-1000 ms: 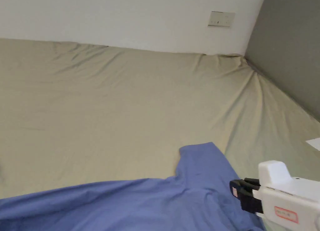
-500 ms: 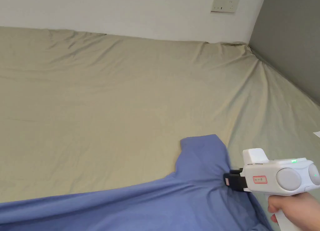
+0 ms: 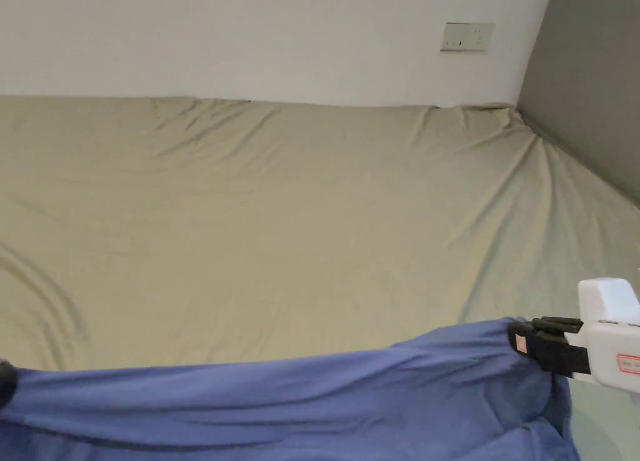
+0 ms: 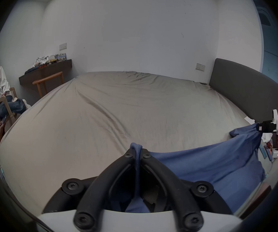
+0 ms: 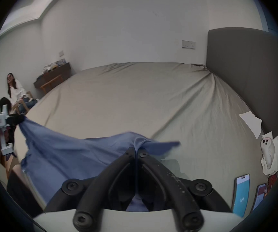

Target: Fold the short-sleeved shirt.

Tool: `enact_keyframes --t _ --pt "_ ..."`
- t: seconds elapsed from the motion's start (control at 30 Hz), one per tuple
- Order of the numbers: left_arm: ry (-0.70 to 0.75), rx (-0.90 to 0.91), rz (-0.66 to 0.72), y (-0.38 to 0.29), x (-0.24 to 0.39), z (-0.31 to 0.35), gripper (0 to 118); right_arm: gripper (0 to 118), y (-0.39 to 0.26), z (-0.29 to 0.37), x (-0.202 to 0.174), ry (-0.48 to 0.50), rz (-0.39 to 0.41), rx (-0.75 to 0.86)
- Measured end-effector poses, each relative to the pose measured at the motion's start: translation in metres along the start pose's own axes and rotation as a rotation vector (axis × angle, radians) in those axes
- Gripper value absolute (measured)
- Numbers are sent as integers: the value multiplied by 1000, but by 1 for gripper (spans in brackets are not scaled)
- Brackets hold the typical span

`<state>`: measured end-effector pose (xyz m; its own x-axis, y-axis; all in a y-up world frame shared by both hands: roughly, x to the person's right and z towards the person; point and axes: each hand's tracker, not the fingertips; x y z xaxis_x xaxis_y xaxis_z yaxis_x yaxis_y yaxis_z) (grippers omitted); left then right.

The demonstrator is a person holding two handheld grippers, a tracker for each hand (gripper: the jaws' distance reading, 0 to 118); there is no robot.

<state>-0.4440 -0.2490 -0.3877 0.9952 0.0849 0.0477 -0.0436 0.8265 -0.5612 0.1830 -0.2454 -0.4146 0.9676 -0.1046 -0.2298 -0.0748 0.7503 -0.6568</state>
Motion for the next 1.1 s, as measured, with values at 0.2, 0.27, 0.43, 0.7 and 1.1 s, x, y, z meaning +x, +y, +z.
enact_keyframes --t 0.2,0.27,0.43,0.7,1.1 --pt "-18 -93 -27 -40 -11 39 3 4 -51 69 -29 26 47 -64" --pt "-29 -128 -17 -58 -16 47 3 4 -73 79 -36 30 59 -88" --pt "-38 -238 -41 -110 -19 58 3 4 -122 91 -47 15 67 -162" --pt "-24 -335 -20 -159 -23 38 3 4 -175 58 -43 -82 106 -305" --pt "-168 -156 140 -111 -51 109 115 103 -149 128 -82 -236 -15 57"
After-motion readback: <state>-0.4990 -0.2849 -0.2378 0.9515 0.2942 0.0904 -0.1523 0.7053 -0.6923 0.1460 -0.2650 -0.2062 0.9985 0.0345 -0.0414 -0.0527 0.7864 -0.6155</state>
